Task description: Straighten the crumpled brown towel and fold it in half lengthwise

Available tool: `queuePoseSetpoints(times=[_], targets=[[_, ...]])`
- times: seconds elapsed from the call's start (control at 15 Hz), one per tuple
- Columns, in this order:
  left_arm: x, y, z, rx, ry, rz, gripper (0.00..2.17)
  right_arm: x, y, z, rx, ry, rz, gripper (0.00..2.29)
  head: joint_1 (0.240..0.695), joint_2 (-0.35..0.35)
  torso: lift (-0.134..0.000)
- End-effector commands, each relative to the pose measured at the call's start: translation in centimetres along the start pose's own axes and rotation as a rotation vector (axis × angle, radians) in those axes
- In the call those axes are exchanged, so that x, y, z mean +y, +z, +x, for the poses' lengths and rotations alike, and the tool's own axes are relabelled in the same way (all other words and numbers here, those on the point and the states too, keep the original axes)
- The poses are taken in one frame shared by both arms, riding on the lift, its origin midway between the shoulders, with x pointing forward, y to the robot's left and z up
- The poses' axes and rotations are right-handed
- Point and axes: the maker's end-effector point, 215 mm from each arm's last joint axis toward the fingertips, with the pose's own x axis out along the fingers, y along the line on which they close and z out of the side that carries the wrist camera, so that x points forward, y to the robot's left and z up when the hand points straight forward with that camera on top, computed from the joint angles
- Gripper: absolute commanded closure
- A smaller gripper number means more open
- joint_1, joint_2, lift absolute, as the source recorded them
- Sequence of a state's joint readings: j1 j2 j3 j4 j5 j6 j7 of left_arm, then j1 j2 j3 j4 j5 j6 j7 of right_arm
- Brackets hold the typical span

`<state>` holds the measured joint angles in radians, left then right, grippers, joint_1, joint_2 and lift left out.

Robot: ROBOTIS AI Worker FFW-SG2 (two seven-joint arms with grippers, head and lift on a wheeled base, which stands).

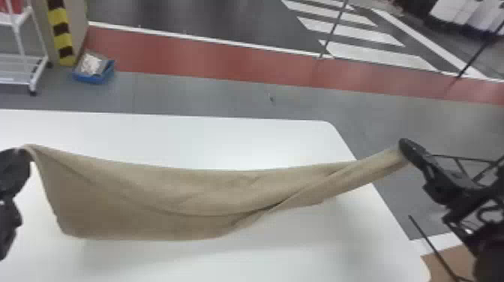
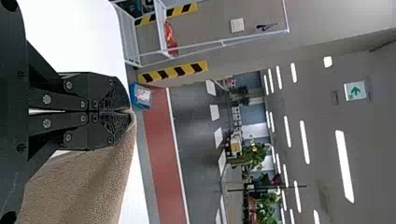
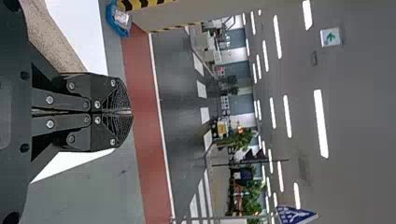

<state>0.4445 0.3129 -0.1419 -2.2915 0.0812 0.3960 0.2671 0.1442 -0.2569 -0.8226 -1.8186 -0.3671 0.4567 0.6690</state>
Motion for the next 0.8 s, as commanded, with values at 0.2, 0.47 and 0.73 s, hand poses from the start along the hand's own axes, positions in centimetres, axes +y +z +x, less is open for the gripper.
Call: queuePoseSetpoints(times=[0.2, 0.47, 0.73], targets=[[-8.9, -5.3, 5.6, 0.078, -0.102, 0.045, 1.38, 0.8, -5.0, 0.1, 0.047, -0.007, 0.017, 1.64, 0.695, -0.35, -0.124], [-10.4, -4.0, 8.9, 0.016, -0.027, 0.024, 1.38, 0.2, -6.3, -1.1, 0.064, -0.022, 0.029, 1.64, 0.695, -0.35, -0.124], [-8.3, 0.3, 8.8, -0.055, 0.015, -0.004, 1.38, -0.6, -2.7, -2.7, -0.021, -0.03, 0.053, 1.64, 0.695, -0.35, -0.124]])
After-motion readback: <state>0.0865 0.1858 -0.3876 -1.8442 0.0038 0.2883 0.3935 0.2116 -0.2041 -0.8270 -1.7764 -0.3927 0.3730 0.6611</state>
